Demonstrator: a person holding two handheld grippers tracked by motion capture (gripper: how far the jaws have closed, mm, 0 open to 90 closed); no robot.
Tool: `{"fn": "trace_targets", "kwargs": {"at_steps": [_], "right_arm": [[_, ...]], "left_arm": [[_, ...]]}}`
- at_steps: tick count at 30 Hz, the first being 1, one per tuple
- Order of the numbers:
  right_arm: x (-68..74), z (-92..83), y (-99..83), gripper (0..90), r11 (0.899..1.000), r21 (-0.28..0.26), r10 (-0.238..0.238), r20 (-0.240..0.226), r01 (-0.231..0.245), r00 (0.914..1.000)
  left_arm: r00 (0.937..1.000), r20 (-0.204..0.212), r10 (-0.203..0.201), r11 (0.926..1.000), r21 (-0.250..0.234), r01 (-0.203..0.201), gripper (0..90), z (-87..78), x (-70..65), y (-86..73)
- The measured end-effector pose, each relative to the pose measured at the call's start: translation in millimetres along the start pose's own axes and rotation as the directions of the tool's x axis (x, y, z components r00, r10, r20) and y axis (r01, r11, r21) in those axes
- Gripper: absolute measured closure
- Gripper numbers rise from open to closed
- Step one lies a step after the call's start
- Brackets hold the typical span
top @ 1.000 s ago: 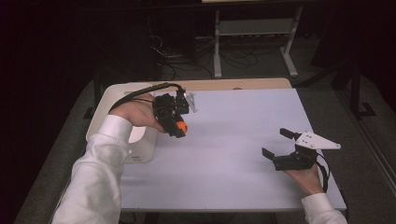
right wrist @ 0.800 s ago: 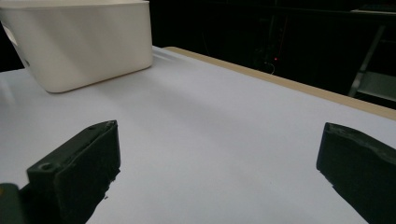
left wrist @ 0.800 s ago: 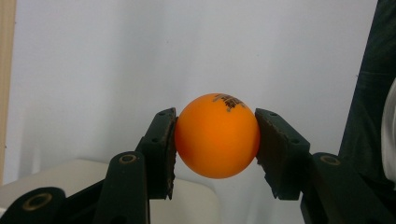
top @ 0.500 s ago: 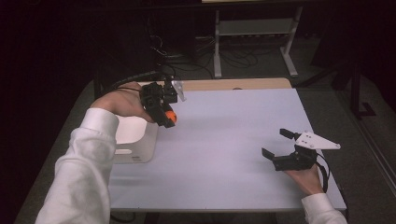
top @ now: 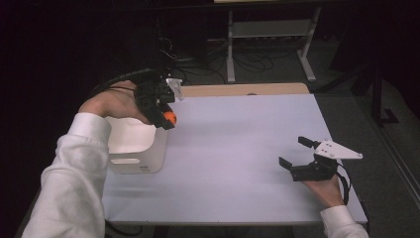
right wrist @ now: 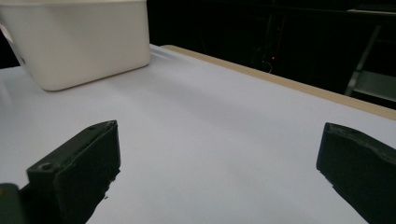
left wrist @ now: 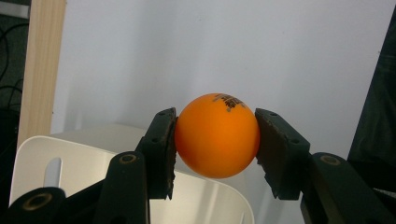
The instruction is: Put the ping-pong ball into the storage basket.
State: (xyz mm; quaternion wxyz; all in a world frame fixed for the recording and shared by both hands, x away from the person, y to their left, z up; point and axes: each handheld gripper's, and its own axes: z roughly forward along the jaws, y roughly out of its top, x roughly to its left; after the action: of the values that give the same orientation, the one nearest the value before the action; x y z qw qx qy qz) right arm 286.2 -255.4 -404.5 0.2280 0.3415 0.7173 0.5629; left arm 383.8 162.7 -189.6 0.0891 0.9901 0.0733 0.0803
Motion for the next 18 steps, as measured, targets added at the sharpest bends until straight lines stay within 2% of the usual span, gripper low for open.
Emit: {"fn": "trace_targets", "kwargs": {"at_steps": [1,9,16,17,18], "right_arm": [[-0.7,-1.3,0.1,0.0,1.000,-0.003,0.008,0.003,-0.008,1.0000],[-2.4,-3.2,-0.6,0.0,1.000,-0.003,0.007,0.014,-0.007,0.9999],[-1.5,-2.7,-0.9,0.0,1.000,0.006,-0.001,0.015,0.000,0.9999],[-1.8,-2.6,-1.2,0.0,1.000,0.006,-0.003,0.015,0.003,0.9999],[-1.7,-2.6,-1.3,0.0,1.000,0.008,-0.003,0.016,0.003,0.9999]], "left_arm": [[0.9999,-0.006,0.013,0.9999,-0.007,-0.013,51.0,-2.0,0.5,-2.3],[1.0000,-0.005,0.000,1.0000,-0.006,0.000,51.0,-8.7,2.7,-9.8],[1.0000,-0.009,0.003,1.0000,-0.002,-0.003,51.0,-11.0,4.6,-16.6],[0.9999,-0.009,0.014,0.9999,0.006,-0.014,51.0,-11.6,5.5,-17.7],[1.0000,-0.008,0.004,1.0000,-0.002,-0.004,51.0,-11.2,5.2,-19.0]]}}
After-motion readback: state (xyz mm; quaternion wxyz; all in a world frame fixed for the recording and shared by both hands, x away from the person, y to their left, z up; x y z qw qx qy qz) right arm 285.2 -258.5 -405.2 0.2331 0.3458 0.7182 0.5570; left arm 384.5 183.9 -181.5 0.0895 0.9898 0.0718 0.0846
